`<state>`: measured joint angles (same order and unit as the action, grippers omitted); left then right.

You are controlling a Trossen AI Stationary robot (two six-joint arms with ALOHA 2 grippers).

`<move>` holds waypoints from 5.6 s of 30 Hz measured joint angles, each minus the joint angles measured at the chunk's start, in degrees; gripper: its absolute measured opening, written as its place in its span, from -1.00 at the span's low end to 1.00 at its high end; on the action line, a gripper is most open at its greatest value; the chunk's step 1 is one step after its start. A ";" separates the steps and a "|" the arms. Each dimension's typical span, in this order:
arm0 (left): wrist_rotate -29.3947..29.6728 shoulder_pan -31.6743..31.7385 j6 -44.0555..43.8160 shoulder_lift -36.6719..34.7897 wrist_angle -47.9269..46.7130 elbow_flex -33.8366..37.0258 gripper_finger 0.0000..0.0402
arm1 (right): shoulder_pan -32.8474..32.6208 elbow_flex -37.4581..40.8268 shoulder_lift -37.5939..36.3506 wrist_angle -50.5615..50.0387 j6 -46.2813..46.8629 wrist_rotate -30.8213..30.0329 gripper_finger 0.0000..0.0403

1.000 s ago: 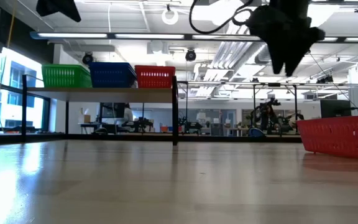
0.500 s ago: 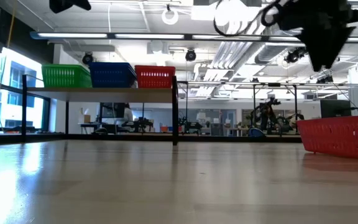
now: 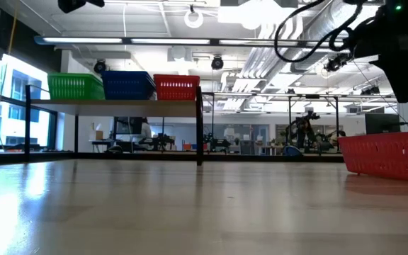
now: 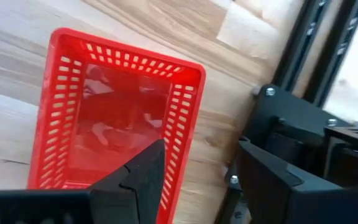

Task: Stack baskets on shelf by color
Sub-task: Stack the red bin on top of the red bin on the shelf

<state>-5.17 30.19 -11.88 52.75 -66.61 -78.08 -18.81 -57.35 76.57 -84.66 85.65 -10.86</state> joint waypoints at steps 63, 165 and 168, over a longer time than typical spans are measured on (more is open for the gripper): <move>1.34 -0.78 -5.48 3.78 -0.09 0.00 -0.49 | 0.44 9.99 2.45 23.48 22.64 9.66 -0.99; 1.99 -0.76 3.57 3.89 -0.02 0.00 -0.49 | 45.00 -64.91 40.11 34.61 -32.56 17.59 -1.00; 1.99 -0.76 3.57 3.89 -0.02 0.00 -0.49 | 45.08 -64.91 40.35 33.52 -31.72 17.38 -1.00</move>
<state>-3.18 29.43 -8.32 56.64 -66.63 -78.08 26.28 -122.26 116.92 -51.13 53.93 6.52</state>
